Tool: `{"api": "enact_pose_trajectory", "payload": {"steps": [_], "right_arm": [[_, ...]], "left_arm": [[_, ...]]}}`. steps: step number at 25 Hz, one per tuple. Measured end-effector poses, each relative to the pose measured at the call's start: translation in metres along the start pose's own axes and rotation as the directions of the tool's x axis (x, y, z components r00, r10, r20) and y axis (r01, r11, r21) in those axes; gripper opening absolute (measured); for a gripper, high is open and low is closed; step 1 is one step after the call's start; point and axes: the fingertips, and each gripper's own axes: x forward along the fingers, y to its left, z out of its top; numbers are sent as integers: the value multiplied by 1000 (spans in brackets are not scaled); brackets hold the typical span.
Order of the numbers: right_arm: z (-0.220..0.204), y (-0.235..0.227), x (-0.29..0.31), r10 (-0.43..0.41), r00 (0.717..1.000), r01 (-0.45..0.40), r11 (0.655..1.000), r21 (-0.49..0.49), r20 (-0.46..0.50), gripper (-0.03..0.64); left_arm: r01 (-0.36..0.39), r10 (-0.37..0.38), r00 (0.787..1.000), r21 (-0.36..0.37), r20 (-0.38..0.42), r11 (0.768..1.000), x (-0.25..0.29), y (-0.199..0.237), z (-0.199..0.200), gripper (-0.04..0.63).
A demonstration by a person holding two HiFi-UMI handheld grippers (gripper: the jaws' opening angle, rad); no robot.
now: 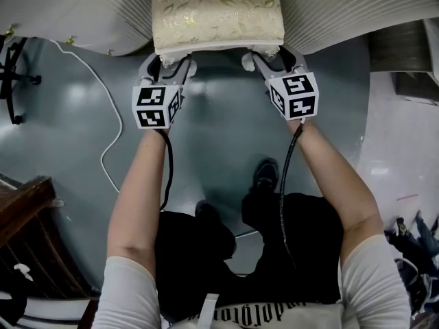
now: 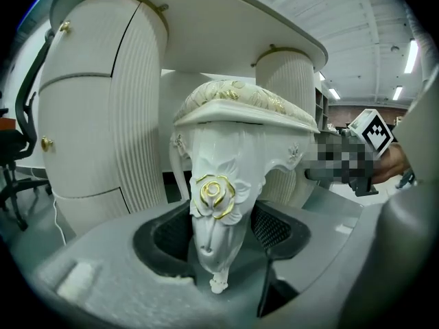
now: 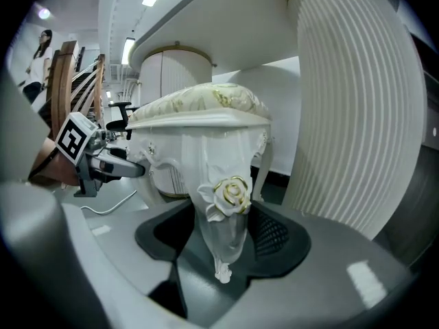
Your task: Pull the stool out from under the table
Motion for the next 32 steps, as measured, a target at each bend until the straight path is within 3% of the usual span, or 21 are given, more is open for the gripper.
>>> {"api": "enact_pose_trajectory", "payload": {"steps": [13, 21, 26, 30, 32], "right_arm": [[-46, 71, -81, 17, 988, -17, 1000, 3, -150, 238], [-60, 130, -111, 15, 987, -16, 1000, -1, -158, 238], [-86, 156, -163, 14, 985, -16, 1000, -11, -170, 238], [-88, 187, -176, 14, 977, -13, 1000, 7, -211, 238], [-105, 211, -205, 14, 975, -12, 1000, 13, -223, 238]], "left_arm": [[1, -3, 990, -13, -140, 1000, -95, -42, -48, 260], [-7, 7, 984, 1, -176, 1000, -156, -39, -78, 259], [-7, 7, 979, -3, -204, 1000, -208, -77, -101, 259], [-5, 6, 974, 3, -226, 1000, -236, -72, -110, 259], [-16, 14, 971, -5, -239, 1000, -271, -90, -128, 260]]}}
